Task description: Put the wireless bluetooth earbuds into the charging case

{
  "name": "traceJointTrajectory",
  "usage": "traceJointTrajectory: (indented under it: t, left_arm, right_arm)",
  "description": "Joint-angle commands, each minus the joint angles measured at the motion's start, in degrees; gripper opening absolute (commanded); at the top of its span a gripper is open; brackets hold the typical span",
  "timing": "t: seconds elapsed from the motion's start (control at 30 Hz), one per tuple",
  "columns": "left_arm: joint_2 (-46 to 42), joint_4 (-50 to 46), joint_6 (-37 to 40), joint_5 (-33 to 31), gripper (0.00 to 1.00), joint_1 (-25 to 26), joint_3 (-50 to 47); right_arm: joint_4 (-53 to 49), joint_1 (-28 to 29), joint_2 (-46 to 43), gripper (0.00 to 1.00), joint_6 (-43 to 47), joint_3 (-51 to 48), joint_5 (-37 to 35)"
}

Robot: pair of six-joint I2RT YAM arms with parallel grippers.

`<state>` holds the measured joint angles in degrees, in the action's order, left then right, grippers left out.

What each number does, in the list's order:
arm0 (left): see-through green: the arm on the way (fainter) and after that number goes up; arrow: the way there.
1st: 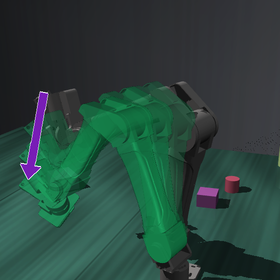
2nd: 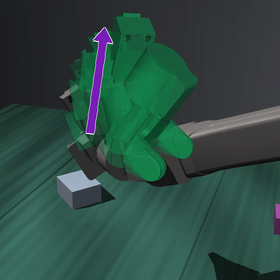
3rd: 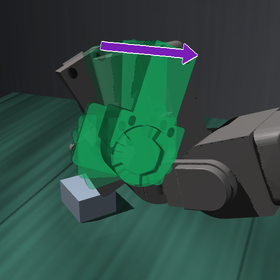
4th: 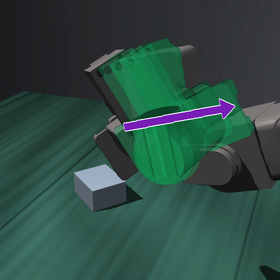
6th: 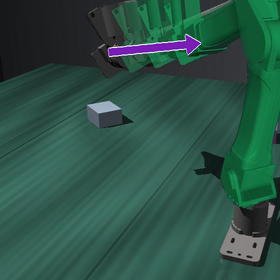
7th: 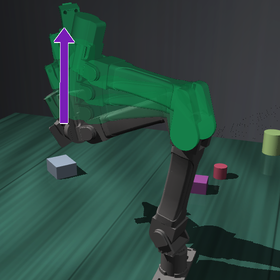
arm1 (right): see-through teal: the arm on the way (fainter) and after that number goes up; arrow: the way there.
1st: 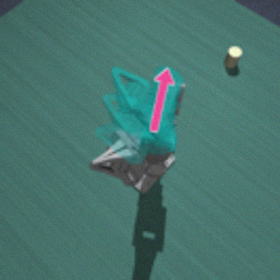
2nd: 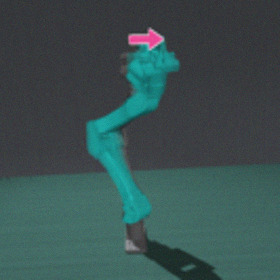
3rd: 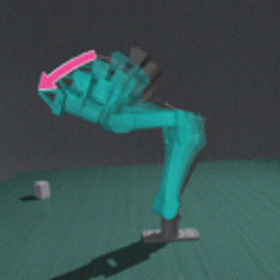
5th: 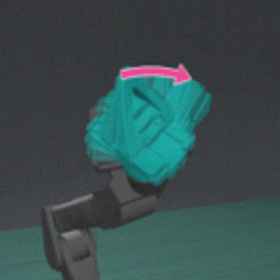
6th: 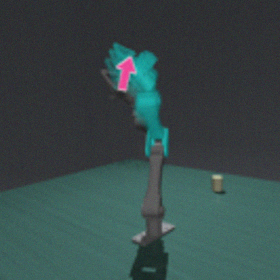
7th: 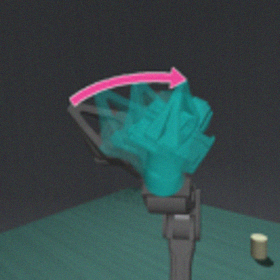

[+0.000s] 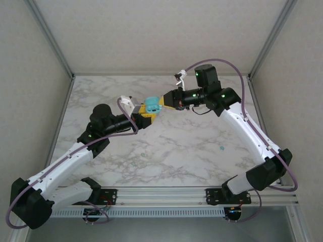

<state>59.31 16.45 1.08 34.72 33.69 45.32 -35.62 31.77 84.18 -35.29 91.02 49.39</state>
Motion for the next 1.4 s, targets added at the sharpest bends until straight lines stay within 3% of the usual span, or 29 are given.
traceJointTrajectory:
  t: [0.0, 0.37, 0.67, 1.07, 1.2, 1.37]
  left_arm:
    - [-0.16, 0.42, 0.68, 1.58, 0.24, 0.67, 2.21]
    - [0.21, 0.53, 0.50, 1.14, 0.25, 0.85, 2.49]
    - [-0.24, 0.85, 0.32, 1.40, 0.25, 0.95, 2.49]
    - [0.31, 1.23, 0.15, 1.15, 0.25, 1.02, 2.49]
    - [-0.06, 1.42, 0.14, 0.11, 0.25, 1.02, 2.21]
    - [-1.10, 1.47, 0.32, -0.79, 0.25, 1.02, 1.46]
  right_arm:
    - [0.05, 0.58, 0.54, 0.19, 0.79, 1.97, -0.12]
    - [0.43, 1.82, 0.68, 0.18, 0.55, 2.05, -0.03]
    - [-6.04, 1.98, 2.49, 0.23, 4.53, 4.06, -4.52]
    - [-8.05, 1.99, 2.14, 0.39, 5.13, 6.54, -5.36]
    - [-11.13, 1.23, -0.77, 0.44, 6.46, 6.99, -9.01]
    - [-13.15, -3.84, -9.62, 0.48, 5.18, -0.24, -21.65]
